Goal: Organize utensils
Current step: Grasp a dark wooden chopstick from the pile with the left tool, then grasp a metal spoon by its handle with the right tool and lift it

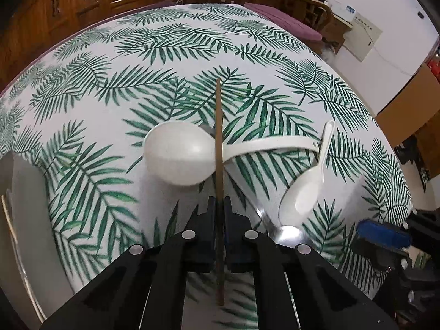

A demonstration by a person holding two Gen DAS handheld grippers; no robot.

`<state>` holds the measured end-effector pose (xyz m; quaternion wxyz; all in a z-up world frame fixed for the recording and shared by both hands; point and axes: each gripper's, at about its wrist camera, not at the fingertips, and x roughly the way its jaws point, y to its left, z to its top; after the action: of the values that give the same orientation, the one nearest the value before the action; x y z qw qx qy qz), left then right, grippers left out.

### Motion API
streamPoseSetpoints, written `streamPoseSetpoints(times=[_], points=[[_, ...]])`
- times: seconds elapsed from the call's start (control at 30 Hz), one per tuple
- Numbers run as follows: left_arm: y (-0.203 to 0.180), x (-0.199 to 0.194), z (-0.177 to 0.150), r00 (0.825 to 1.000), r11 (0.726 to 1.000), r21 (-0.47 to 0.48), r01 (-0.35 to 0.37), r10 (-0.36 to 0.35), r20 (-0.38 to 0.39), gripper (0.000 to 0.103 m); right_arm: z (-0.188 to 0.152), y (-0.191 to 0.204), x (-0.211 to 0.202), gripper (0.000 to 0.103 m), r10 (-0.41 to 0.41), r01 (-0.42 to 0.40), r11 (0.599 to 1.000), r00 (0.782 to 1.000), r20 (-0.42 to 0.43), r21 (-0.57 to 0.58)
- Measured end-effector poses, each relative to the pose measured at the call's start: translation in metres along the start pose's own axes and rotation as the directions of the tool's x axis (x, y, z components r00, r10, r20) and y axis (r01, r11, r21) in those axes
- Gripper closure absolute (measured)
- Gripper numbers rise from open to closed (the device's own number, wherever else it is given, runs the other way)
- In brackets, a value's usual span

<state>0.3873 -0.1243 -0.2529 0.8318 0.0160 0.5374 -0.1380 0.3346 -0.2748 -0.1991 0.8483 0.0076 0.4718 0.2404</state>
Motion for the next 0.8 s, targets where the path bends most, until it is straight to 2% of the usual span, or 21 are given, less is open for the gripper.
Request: streamPoseSetpoints(times=[0.37, 0.47, 0.8], points=[[0.027, -0.044, -0.027, 0.999, 0.999, -0.052, 0.0, 0.002, 0.04, 0.099, 0.024, 0.015, 0.026, 0.087, 0.02, -0.02, 0.999, 1.0, -0.015, -0.034], [0.032, -0.054, -0.036, 0.999, 0.998, -0.059, -0.007, 0.01, 0.051, 0.099, 0.032, 0.019, 0.037, 0.082, 0.02, -0.021, 0.999, 0.999, -0.03, -0.047], [0.045, -0.088, -0.054, 0.996, 0.997, -0.077, -0.018, 0.025, 0.091, 0.099, 0.049, 0.036, 0.076, 0.082, -0.024, 0.015, 0.996, 0.995, -0.098, -0.093]])
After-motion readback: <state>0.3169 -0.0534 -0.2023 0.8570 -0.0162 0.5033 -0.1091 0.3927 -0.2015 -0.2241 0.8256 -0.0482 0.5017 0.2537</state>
